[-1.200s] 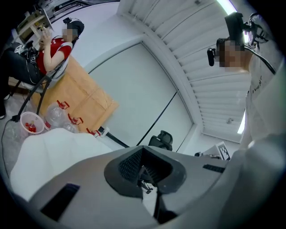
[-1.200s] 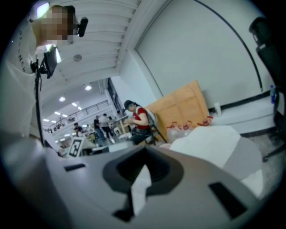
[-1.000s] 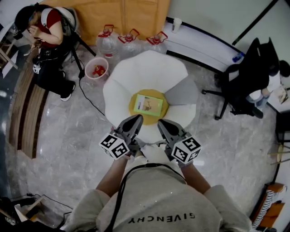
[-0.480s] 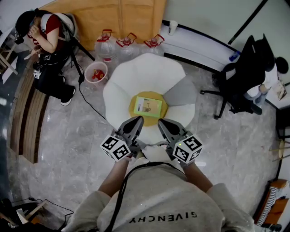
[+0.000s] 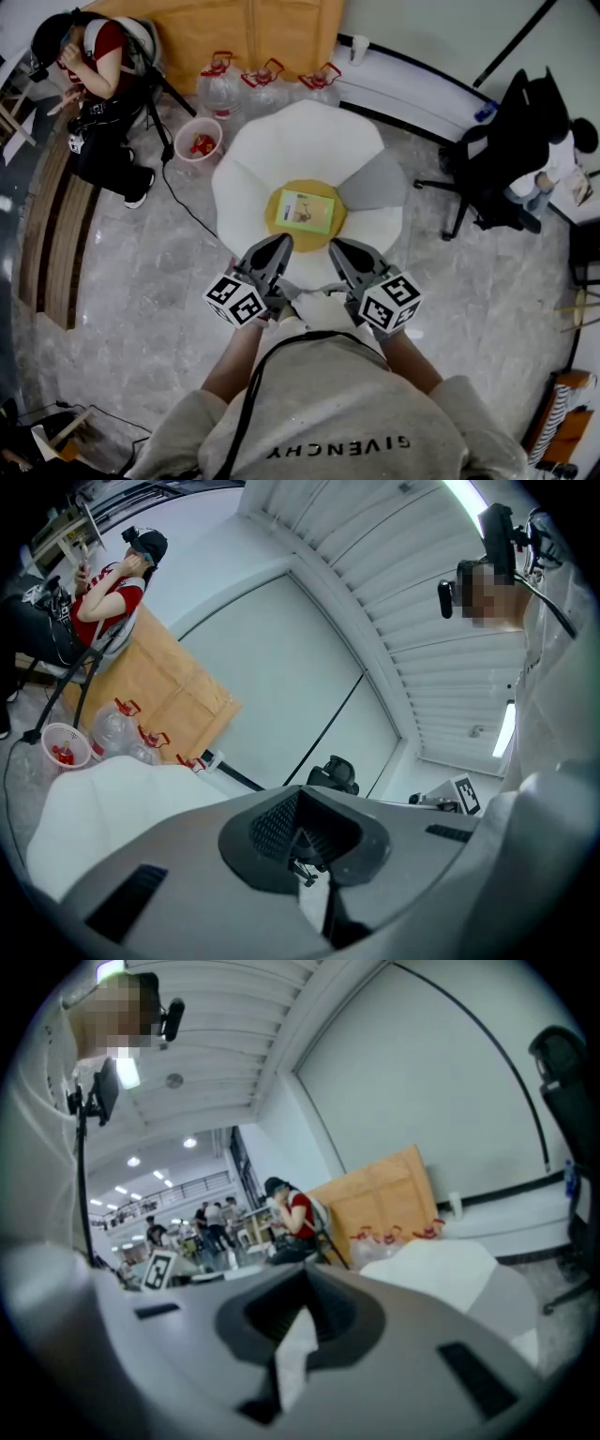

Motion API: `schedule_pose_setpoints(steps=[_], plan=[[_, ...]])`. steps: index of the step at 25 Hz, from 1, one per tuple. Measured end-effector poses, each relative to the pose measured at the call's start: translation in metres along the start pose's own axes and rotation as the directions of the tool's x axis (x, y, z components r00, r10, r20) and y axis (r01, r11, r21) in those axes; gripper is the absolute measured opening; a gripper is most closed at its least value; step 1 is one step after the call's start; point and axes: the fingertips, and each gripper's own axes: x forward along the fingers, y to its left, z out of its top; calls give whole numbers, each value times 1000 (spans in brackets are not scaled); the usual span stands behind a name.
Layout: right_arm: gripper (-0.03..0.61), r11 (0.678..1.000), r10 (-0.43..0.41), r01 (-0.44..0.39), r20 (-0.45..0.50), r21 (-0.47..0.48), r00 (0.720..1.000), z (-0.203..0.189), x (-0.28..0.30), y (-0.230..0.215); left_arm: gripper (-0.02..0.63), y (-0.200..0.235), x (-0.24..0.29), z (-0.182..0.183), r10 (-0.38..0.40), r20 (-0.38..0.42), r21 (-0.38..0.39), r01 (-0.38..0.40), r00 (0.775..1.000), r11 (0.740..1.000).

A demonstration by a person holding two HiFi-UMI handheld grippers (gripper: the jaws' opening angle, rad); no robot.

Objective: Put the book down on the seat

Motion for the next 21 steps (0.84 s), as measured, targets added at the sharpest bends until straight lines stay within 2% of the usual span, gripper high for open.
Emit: schedule_pose_setpoints(steps=[21], plan=[[15,1000,25,-25,-26,0,999,-9,1,5,23,-1,-5,-4,17,-10,18,-17,1000,1000]])
